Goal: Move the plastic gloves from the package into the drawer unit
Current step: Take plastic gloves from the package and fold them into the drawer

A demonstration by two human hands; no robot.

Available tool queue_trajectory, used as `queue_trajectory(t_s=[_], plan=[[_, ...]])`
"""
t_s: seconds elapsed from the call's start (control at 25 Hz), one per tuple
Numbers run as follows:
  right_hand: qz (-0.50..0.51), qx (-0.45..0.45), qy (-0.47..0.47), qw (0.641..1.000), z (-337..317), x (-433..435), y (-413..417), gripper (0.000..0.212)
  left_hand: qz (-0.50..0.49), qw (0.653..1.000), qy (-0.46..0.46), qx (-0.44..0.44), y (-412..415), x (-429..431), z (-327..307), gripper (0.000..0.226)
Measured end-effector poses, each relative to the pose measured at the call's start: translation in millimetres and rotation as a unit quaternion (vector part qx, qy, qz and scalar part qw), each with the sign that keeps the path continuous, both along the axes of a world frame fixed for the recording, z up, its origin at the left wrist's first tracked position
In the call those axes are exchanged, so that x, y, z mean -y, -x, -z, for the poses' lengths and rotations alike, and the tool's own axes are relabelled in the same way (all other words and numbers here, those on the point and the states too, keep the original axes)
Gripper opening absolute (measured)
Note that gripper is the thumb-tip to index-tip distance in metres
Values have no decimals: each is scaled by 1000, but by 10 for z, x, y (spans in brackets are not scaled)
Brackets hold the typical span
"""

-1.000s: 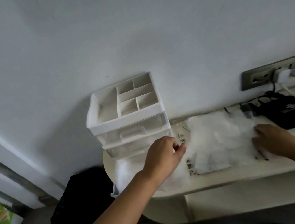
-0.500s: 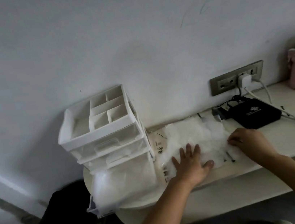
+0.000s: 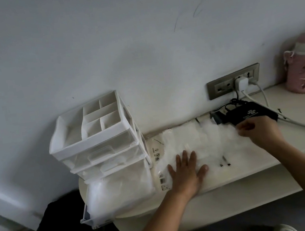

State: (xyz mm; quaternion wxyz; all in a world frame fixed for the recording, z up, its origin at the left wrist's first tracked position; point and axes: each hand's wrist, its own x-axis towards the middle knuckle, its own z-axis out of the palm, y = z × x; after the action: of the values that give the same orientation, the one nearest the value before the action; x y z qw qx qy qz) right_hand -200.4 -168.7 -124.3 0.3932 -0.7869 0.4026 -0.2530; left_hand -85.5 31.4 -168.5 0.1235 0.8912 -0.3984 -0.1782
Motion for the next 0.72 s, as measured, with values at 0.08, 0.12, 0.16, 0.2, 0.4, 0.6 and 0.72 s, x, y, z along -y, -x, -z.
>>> queue_trajectory(t_s=[0.08,0.12,0.16,0.2,0.4,0.6,0.72], plan=[[8,8,51,999,-197,6,47,15,-7,1000,-12,-13,-7,23,-14,96],[12,20,68,997,-303,9,73,16,-12,1000,-20,-18,-8,32,-31,80],[16,32,81,996,-401,14,88,17,-16,999,-20,-21,-14,38,-53,70],[15,42,85,995,-493,18,94,18,-19,999,-15,-27,-22,46,-96,67],[-186,178,-134,957,-985,-262,156,22,-64,928,197,-310,-65,82,-474,118],[-296,219,-281,886,-1133,-557,114,24,-41,841,245,-481,-94,32,-676,126],[-234,77,-194,950,-725,-493,-111,17,17,922,123,-366,123,62,-641,105]])
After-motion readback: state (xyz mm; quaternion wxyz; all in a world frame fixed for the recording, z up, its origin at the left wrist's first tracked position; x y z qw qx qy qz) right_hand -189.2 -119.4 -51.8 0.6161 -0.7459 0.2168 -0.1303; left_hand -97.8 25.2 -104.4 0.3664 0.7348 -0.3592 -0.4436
